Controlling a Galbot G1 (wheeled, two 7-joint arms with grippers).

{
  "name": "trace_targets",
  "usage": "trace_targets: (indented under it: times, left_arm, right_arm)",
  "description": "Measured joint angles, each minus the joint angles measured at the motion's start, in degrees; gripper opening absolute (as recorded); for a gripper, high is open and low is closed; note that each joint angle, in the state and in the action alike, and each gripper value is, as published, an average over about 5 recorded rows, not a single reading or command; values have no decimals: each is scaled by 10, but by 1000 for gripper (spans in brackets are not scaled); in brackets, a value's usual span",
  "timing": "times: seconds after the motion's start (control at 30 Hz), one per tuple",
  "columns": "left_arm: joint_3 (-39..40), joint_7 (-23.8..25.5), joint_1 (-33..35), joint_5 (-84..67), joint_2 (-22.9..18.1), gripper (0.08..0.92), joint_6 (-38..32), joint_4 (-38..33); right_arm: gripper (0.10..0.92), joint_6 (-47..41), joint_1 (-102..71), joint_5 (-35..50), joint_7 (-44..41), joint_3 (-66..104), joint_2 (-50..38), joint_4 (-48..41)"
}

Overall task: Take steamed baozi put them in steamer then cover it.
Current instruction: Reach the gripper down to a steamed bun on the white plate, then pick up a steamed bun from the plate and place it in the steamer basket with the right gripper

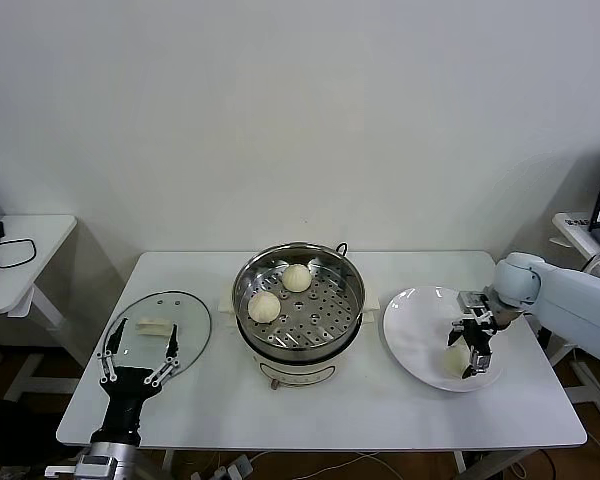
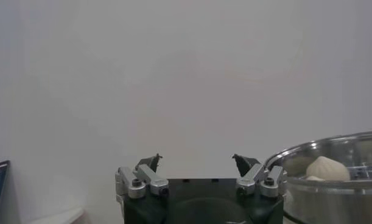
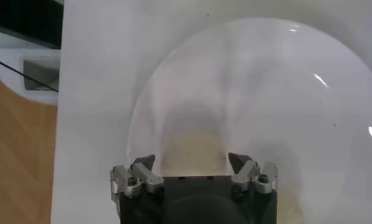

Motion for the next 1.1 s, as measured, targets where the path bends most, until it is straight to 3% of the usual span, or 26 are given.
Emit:
trace_targets:
  times: [0.33, 0.7, 1.1]
  left_arm:
    - [-5, -1, -1, -3, 1, 823, 0, 1]
    - [-1, -1, -2, -3, 5, 823, 1, -1]
    - [2, -2, 0, -3, 6, 823, 1, -7]
  right_arm:
    - [661, 2, 2, -10, -3, 5, -4, 8]
    - [656, 36, 124, -1, -51, -25, 14, 48]
    - [650, 148, 288, 33, -60, -57, 126, 119]
